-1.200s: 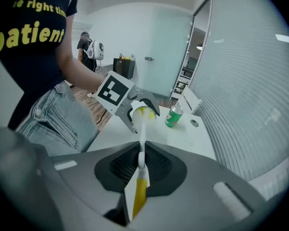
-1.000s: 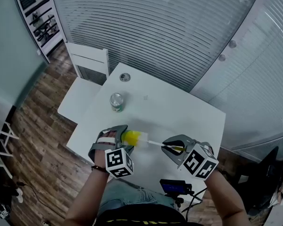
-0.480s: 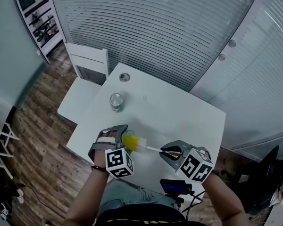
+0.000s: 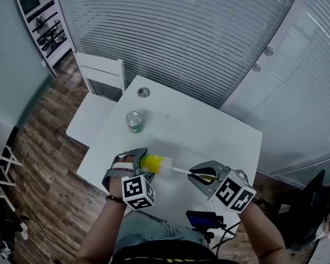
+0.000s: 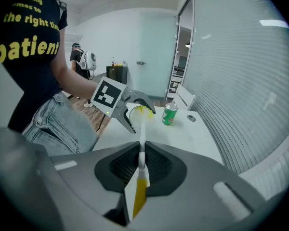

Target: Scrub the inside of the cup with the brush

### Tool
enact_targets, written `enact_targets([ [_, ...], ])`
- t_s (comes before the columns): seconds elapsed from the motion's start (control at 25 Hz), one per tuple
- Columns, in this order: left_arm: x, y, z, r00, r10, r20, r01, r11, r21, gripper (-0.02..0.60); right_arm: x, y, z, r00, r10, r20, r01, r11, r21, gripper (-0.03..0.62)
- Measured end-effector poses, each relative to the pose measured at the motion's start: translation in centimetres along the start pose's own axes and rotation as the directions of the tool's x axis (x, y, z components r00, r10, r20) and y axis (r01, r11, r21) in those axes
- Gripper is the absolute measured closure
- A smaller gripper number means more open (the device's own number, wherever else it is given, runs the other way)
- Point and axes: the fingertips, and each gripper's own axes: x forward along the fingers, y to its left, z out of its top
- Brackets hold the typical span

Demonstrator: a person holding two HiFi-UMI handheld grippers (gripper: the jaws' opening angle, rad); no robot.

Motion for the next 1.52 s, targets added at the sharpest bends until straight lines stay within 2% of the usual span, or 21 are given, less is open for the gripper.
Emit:
enact_targets([
  [0.12, -0.2, 0.0, 0.1, 1.0, 0.006, 0.004, -0.006, 1.0, 0.001, 0.164, 0.6, -0.2, -1.0, 1.0, 0.006, 0.002, -0.006, 0.999, 0.054, 0.559],
  [0.32, -0.5, 0.3, 0.0, 1.0, 0.013, -0.001, -0.013, 1.0, 0.007, 0.164, 1.4, 0.6, -2.4, 0.999, 0.037, -0.021, -0.035, 0.996, 0.087, 0.559],
  [0.6, -0.2, 0.2, -0.3, 1.0, 0.01, -0.012, -0.01, 1.0, 0.015, 0.164, 1.5, 2.4, -2.0, 0.996, 0.08, -0.031, -0.078, 0.996, 0.052, 0.559],
  [0.84, -0.2, 0.2, -0.6, 1.0, 0.012, -0.018, -0.012, 1.0, 0.013, 0.164, 0.4, 2.6, -0.4, 0.997, 0.077, 0.023, -0.077, 0.996, 0.034, 0.559],
  [1.0, -0.3, 0.1, -0.7, 1.0, 0.014, -0.017, -0.014, 1.0, 0.012, 0.164, -0.4, 1.2, -0.2, 0.998, 0.037, 0.046, -0.041, 0.997, 0.072, 0.559],
  [1.16, -0.5, 0.2, -0.4, 1.0, 0.022, -0.008, -0.022, 1.0, 0.014, 0.164, -0.3, 0.3, -1.5, 0.999, 0.027, 0.025, -0.029, 0.993, 0.115, 0.559],
  [1.32, -0.8, 0.5, -0.3, 0.999, 0.032, -0.004, -0.032, 0.999, 0.013, 0.164, 0.5, 0.5, -2.9, 0.999, 0.043, 0.003, -0.042, 0.987, 0.154, 0.559],
  [1.52, -0.8, 0.5, -0.5, 0.999, 0.034, -0.015, -0.034, 0.999, 0.012, 0.164, 1.0, 1.7, -3.5, 0.995, 0.101, 0.002, -0.1, 0.976, 0.192, 0.559],
])
